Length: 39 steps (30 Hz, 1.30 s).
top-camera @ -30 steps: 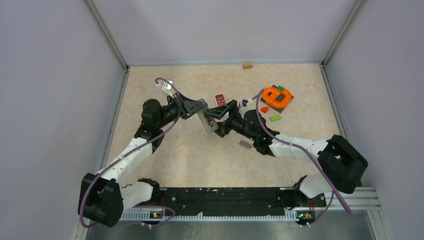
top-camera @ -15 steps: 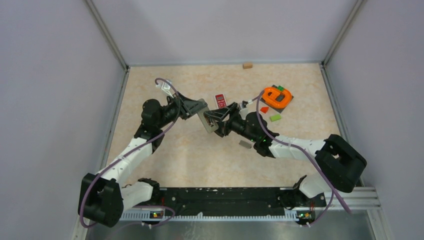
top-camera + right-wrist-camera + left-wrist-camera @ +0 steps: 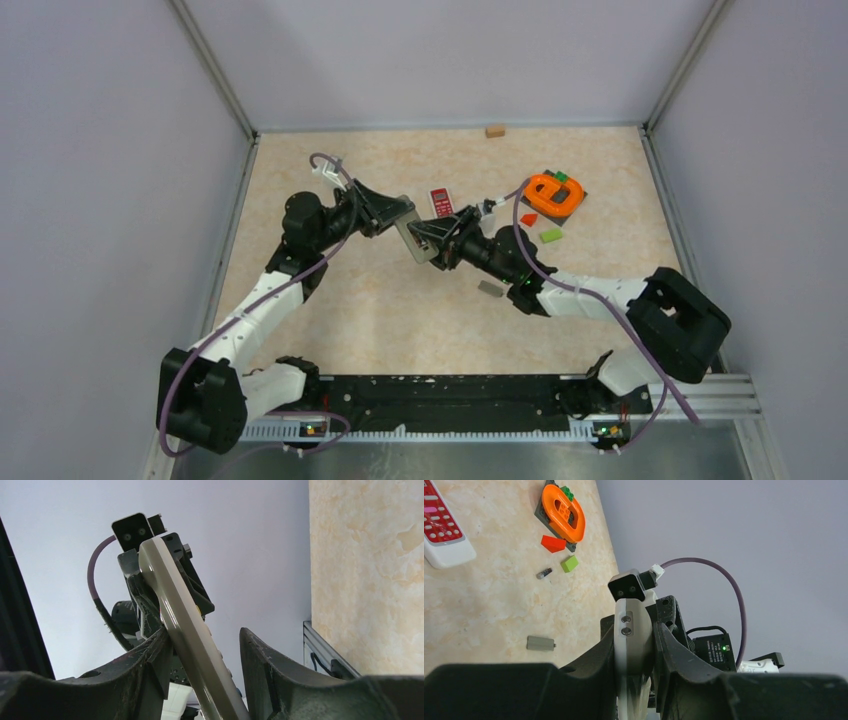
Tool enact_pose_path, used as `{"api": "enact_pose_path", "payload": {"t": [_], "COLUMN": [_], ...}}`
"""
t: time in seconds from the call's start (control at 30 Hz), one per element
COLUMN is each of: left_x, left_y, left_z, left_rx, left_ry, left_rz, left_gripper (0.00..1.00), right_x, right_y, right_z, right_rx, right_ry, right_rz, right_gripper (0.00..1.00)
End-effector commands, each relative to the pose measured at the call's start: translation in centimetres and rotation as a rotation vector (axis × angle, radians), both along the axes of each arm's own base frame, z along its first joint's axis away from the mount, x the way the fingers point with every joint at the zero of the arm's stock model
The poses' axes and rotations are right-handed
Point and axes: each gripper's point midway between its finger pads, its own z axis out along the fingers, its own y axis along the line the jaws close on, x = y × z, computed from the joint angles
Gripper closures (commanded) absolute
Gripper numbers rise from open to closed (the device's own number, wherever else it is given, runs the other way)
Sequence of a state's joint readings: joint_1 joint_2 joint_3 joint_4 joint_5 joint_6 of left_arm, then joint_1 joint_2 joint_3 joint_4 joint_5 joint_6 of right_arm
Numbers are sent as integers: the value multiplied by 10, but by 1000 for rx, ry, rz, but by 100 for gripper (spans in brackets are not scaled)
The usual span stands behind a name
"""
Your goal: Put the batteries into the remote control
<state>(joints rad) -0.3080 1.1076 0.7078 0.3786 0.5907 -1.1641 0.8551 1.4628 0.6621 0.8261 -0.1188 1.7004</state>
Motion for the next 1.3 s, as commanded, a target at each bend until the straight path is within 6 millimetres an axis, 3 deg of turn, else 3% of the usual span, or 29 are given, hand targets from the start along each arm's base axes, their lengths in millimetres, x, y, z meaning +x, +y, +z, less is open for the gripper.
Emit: {"api": "enact_pose_path", "payload": {"t": [0.0,0.13,0.2,0.3,0.37,0.43,0.57,0.63,0.7,0.83,0.93,1.03,1.27], "left_x": [-9,-9,-9,-9,-10,-11,-18,-18,-16,-11,-11,-10,-14], "left_y": [-3,-2,-1,1,2,3,10,15,22,34,36,36,30], "left_z": [49,50,47,39,31,24,17,14,9,-1,-3,-3,0], "left_rx": [-82,-81,-64,-13,34,72,135,172,217,286,295,294,258], "left_ry": [-75,-79,-89,-133,-176,-199,-275,-294,-290,-255,-258,-256,-261], "left_rz": [-41,-45,-41,-40,-50,-59,-63,-41,-5,67,79,79,42], "left_gripper": [100,100,100,100,100,100,100,100,100,100,100,100,100], "right_x": [-4,-1,1,3,3,4,8,16,29,57,61,69,97], "right_y": [-4,-9,-12,-21,-28,-36,-60,-76,-96,-182,-225,-232,-232], "right_z": [-13,-11,-6,7,10,9,6,-5,-34,-101,-125,-137,-165], "right_rx": [-56,-79,-81,-71,-87,-109,-159,-255,-478,-1101,-1415,-1501,-1510], "right_ry": [-21,-51,-77,-167,-223,-259,-323,-346,-329,-203,-147,-60,109], "right_rz": [-2,-36,-50,-71,-83,-95,-138,-177,-226,-448,-482,-421,-438], "right_gripper": [72,67,54,24,13,10,9,12,16,24,25,27,31]}}
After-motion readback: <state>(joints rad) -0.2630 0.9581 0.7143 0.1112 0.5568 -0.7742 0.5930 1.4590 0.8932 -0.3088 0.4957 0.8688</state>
